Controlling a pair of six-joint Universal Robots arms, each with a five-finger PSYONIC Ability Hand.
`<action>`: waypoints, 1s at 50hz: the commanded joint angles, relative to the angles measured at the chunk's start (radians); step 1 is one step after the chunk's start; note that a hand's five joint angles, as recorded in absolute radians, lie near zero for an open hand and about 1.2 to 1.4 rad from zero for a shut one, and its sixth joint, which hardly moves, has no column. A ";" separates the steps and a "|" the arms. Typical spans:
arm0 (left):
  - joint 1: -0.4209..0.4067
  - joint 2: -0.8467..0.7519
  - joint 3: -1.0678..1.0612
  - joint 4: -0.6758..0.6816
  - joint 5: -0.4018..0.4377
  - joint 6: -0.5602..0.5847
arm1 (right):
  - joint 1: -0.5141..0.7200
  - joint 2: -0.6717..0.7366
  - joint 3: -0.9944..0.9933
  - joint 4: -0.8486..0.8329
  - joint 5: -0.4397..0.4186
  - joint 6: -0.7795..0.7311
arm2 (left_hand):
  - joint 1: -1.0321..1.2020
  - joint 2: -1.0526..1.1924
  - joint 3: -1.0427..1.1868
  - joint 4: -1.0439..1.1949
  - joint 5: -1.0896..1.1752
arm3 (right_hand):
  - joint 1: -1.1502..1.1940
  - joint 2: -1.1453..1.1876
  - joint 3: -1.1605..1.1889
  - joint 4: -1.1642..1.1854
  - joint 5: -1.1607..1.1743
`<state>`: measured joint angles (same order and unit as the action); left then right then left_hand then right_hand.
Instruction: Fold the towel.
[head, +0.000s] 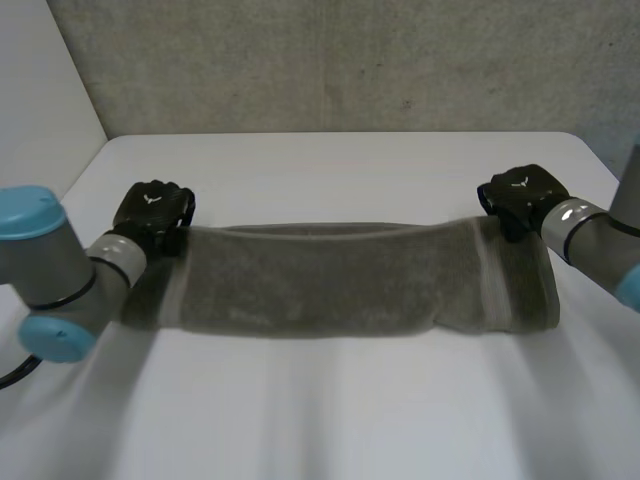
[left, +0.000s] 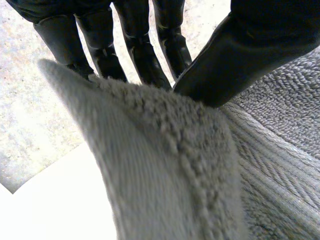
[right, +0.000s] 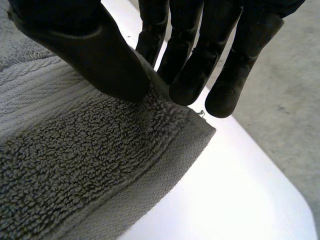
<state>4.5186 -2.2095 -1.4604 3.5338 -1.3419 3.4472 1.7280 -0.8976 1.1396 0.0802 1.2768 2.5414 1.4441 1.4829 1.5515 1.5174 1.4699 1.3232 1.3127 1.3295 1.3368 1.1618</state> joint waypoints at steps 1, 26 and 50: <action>-0.030 -0.140 0.187 -0.001 -0.057 0.003 | 0.024 0.101 -0.102 -0.082 0.024 0.033 | -0.048 -0.087 -0.155 -0.121 -0.248 | 0.073 0.084 0.067 0.060 0.060; -0.072 -0.251 0.362 -0.016 -0.114 -0.007 | 0.073 0.283 -0.301 -0.151 0.151 0.029 | -0.888 -0.927 -0.995 -0.961 -1.088 | -1.149 -1.138 -1.155 -1.162 -1.162; -0.073 0.244 -0.164 -0.030 -0.238 -0.211 | 0.065 -0.253 0.351 -0.112 0.207 0.049 | -1.266 -1.305 -1.373 -1.339 -1.466 | -1.149 -1.138 -1.155 -1.162 -1.162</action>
<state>4.4452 -2.0331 -1.5223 3.4984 -1.5837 3.3030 1.7983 -1.0821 1.3624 -0.0425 1.4849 2.5901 0.2653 0.2634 0.2482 0.2661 0.2201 0.2348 0.2466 0.2391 0.2501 0.0556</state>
